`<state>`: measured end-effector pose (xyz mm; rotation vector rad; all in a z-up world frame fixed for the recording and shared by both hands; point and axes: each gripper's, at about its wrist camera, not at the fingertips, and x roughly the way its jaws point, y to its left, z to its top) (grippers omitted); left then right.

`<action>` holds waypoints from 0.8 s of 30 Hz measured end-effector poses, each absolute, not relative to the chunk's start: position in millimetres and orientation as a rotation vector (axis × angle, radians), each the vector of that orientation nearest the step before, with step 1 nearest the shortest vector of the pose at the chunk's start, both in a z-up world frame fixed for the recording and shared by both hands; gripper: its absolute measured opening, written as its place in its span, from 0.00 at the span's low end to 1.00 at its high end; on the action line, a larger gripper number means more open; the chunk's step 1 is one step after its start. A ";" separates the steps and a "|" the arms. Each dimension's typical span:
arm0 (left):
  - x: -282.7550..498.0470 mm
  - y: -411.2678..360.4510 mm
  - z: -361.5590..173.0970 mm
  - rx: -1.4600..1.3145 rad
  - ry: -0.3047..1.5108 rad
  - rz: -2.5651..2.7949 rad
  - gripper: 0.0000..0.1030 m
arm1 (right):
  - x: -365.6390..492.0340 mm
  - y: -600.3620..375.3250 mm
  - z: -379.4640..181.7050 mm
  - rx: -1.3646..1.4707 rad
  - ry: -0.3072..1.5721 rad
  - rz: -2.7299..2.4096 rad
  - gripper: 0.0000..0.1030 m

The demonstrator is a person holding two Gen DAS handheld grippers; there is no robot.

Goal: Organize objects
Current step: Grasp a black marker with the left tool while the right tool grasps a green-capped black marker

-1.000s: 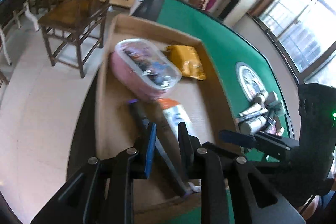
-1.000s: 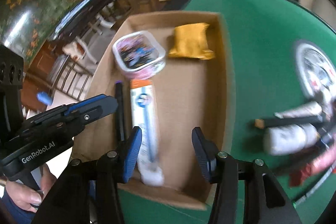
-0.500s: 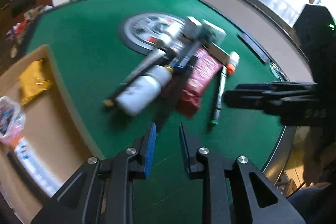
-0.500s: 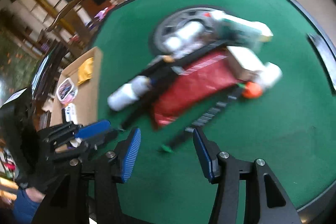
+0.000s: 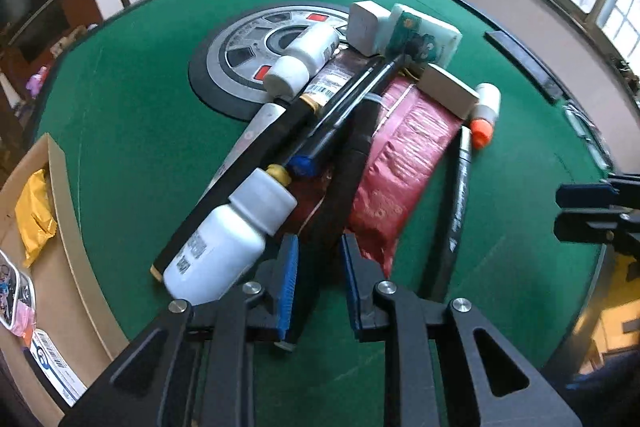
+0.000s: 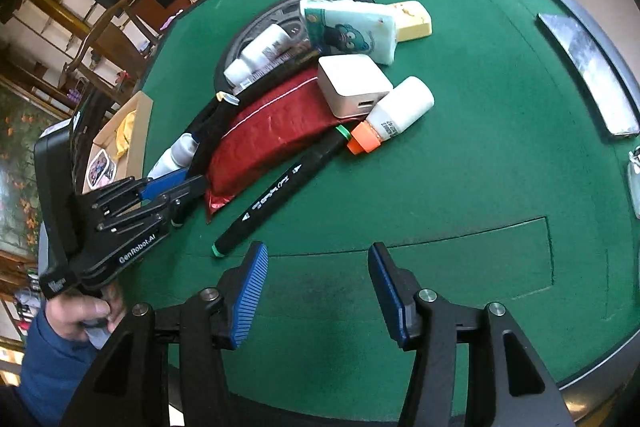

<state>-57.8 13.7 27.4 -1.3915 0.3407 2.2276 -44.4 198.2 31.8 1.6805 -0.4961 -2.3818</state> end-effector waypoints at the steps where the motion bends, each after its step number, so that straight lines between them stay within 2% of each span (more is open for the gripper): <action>1: -58.3 14.2 26.7 -1.389 0.332 2.239 0.20 | -47.4 197.8 30.0 1.689 -0.508 -2.376 0.55; 10: -40.8 -1.9 16.9 -1.498 0.078 2.160 0.14 | -85.8 166.0 16.7 1.750 -0.494 -2.340 0.55; 13: -26.3 -2.9 16.2 -1.523 -0.004 2.088 0.14 | -98.3 151.5 10.9 1.790 -0.379 -2.367 0.55; 16: -21.5 -1.4 19.5 -1.520 0.003 2.102 0.14 | -104.4 140.2 5.5 1.813 -0.243 -2.406 0.55; 17: -23.3 -1.6 20.3 -1.525 0.006 2.114 0.16 | -104.2 137.1 5.8 1.805 -0.187 -2.425 0.50; 18: -25.7 -2.1 20.5 -1.531 0.013 2.126 0.19 | -103.9 134.2 6.0 1.796 -0.127 -2.436 0.40; 19: -29.5 -2.0 20.2 -1.539 0.022 2.141 0.25 | -103.5 131.5 6.1 1.783 -0.051 -2.447 0.38; 24: -31.7 10.3 20.9 -1.526 0.104 2.164 0.27 | -93.9 143.2 4.6 1.783 0.132 -2.434 0.16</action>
